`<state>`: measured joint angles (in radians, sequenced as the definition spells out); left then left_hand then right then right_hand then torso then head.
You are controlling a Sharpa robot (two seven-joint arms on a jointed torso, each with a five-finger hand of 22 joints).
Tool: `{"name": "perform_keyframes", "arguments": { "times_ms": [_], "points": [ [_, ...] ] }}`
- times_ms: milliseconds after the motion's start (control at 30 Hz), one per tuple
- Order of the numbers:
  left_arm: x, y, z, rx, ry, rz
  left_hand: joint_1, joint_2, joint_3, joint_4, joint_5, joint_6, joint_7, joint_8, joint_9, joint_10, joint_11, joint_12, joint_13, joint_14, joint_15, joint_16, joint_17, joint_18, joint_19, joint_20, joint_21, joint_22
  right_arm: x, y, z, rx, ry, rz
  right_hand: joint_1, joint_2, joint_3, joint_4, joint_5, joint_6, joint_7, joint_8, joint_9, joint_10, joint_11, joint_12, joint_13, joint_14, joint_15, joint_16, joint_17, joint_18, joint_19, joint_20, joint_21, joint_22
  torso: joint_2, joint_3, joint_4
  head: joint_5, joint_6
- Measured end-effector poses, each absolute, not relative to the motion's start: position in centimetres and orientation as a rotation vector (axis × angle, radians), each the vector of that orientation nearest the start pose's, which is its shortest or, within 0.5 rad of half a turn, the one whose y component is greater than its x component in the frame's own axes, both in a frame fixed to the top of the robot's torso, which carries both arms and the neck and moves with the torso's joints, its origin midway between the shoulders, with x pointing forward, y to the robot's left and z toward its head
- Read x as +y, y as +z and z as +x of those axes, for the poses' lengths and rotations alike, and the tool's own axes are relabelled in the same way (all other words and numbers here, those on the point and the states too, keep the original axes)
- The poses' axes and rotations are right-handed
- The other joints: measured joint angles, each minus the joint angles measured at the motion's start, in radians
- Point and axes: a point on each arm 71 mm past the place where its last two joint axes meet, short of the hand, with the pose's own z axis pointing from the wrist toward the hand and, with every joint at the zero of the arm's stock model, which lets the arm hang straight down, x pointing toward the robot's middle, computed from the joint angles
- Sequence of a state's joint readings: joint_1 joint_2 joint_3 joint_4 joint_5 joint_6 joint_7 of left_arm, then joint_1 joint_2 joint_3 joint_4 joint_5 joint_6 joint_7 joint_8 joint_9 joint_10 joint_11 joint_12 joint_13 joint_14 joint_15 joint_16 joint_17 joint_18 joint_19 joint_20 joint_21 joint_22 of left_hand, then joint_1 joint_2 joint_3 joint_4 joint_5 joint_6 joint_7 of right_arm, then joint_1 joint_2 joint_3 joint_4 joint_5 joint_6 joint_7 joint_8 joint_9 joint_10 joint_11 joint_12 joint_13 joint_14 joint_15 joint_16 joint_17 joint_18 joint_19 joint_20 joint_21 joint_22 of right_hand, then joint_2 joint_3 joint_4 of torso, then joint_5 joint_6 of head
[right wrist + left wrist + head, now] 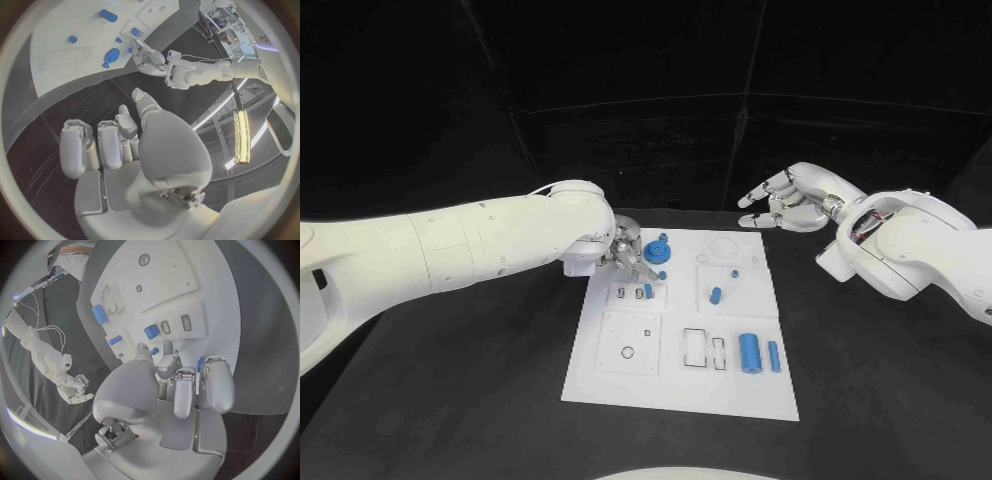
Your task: Assemble the parts on the task board
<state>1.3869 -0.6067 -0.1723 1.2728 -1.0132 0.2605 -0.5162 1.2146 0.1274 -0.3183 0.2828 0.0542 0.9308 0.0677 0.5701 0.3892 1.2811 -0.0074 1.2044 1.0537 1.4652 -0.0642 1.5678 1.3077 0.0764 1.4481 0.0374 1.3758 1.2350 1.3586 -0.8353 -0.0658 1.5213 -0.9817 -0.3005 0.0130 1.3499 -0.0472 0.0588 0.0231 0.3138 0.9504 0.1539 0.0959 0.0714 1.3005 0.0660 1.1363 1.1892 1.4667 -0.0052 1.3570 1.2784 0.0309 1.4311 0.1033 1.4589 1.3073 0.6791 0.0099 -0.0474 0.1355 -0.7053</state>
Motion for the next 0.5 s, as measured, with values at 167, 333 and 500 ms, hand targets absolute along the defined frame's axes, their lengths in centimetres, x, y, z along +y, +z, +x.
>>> {"name": "perform_keyframes", "arguments": {
  "times_ms": [167, 333, 500],
  "points": [
    [16.87, -19.59, 53.06, 2.382, -0.315, -0.039, 0.0, 0.0, 0.003, 0.003, 0.0, 0.0, 0.0, 0.0, 0.002, 0.0, 0.0, 0.0, 0.003, 0.0, 0.0, 0.0, 0.0, 0.0, 0.0, 0.0, 0.004, 0.006, -19.54, -11.77, 50.69, 1.639, 0.949, 0.149, 0.0, 0.0, 0.0, 0.0, 0.0, 0.0, 0.0, 0.0, 0.0, 0.0, 0.0, 0.0, -0.001, 0.0, 0.0, 0.0, -0.001, 0.0, -0.004, -0.004, 0.0, 0.0, 0.0, -0.0001, 0.0, -0.001, -0.002],
    [16.57, -19.62, 53.06, 2.387, -0.315, -0.028, 0.0, 0.0, 0.003, 0.003, 0.0, 0.0, 0.0, 0.0, 0.004, 0.004, 0.004, 0.004, 0.005, 0.0, 0.0, 0.0, 0.0, 0.0, 0.004, 0.004, 0.005, 0.01, -19.48, -11.78, 50.72, 1.641, 0.948, 0.149, 0.0, 0.0, 0.0, 0.0, 0.0, 0.0, 0.0, 0.0, 0.0, 0.0, 0.0, 0.0, -0.001, 0.0, 0.0, 0.0, -0.001, 0.0, -0.004, -0.004, 0.0, 0.001, 0.0, -0.0001, 0.0006, -0.001, -0.004],
    [16.35, -19.85, 52.95, 2.4, -0.31, -0.013, 0.0, 0.0, 0.003, 0.003, 0.0, 0.0, 0.0, 0.004, 0.005, 0.004, 0.004, 0.004, 0.008, 0.0, 0.0, 0.0, 0.0, 0.0, 0.004, 0.004, 0.009, 0.013, -19.44, -11.8, 50.76, 1.642, 0.947, 0.148, 0.0, 0.0, 0.0, 0.0, 0.0, 0.0, 0.0, 0.0, 0.0, 0.0, 0.0, 0.0, -0.001, 0.0, 0.0, 0.0, -0.001, 0.0, -0.003, -0.004, 0.0, 0.001, 0.0, 0.0, 0.0012, -0.002, -0.005]
  ]
}}
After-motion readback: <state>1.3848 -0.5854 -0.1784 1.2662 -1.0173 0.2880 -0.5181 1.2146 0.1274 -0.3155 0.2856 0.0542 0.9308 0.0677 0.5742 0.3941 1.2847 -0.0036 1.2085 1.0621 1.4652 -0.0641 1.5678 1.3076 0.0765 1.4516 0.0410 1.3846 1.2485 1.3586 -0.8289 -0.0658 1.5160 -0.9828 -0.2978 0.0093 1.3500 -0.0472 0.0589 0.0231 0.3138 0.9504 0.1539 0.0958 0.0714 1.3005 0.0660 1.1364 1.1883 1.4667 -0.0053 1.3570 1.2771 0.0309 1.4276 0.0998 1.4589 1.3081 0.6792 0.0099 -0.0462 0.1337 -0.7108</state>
